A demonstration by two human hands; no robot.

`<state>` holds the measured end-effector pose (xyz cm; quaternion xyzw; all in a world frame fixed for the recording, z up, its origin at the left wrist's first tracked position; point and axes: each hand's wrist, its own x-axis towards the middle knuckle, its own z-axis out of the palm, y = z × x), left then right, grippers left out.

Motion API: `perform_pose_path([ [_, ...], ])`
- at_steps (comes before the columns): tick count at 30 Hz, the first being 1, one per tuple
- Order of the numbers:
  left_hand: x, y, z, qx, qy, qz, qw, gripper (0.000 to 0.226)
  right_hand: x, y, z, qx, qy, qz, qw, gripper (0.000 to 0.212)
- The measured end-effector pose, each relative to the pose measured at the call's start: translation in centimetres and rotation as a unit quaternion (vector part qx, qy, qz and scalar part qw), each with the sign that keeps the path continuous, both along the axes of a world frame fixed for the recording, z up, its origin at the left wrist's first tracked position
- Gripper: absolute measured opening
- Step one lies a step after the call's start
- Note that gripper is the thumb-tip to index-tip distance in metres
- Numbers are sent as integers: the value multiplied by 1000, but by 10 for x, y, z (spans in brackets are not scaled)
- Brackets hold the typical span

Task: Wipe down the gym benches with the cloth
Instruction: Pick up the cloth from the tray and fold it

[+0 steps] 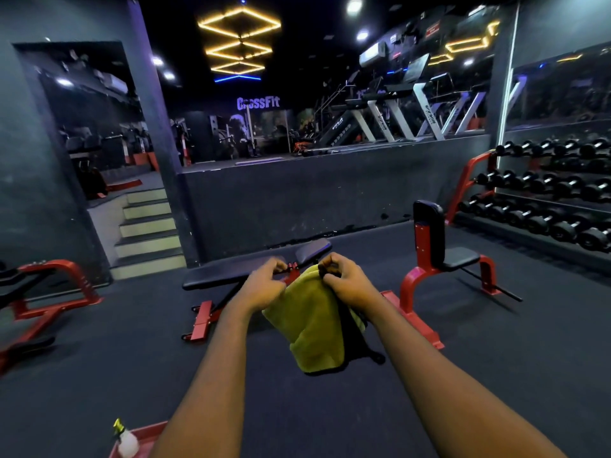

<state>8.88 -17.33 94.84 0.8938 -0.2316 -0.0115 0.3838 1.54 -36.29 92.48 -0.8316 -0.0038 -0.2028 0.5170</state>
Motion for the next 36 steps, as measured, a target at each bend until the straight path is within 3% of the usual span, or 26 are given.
perform_pose_path([
  [2, 5, 8, -9, 94, 21, -29, 995, 32, 2, -6, 2, 15, -4, 4, 1000, 22],
  [4, 9, 15, -14, 129, 9, -28, 991, 16, 3, -13, 4, 48, -9, -21, 999, 22],
  [7, 12, 18, -13, 83, -52, -10, 995, 12, 5, -24, -1, 75, 36, -75, 994, 21],
  [10, 9, 11, -1, 36, -111, -25, 993, 12, 8, -28, -10, 36, 75, -104, 991, 16],
  [14, 2, -1, 17, 47, -115, -125, 984, 8, 6, -10, -8, -17, 43, 23, 999, 38],
  [17, -3, -2, 22, -9, -135, -117, 984, 14, 9, 9, -6, -37, 53, 98, 993, 27],
  [20, -3, 9, 15, -77, -80, -83, 990, 36, 15, 16, -7, -56, 5, 54, 997, 14],
  [23, -1, 24, -4, -46, 51, -94, 993, 38, 16, 13, -8, -11, -24, 1, 1000, 8],
  [26, -3, 30, -17, 14, 19, -97, 995, 19, 16, 9, -10, 22, 34, 5, 999, 5],
  [28, -1, 28, -17, 18, -23, -93, 995, 21, 17, 11, -12, 29, 59, 21, 998, 14],
  [32, 0, 25, -8, 28, -62, -102, 992, 21, 14, 19, -10, -2, 3, 34, 999, 29],
  [36, -2, 34, -10, 11, -23, -89, 996, 29, 12, 17, -4, 30, -56, -20, 998, 21],
])
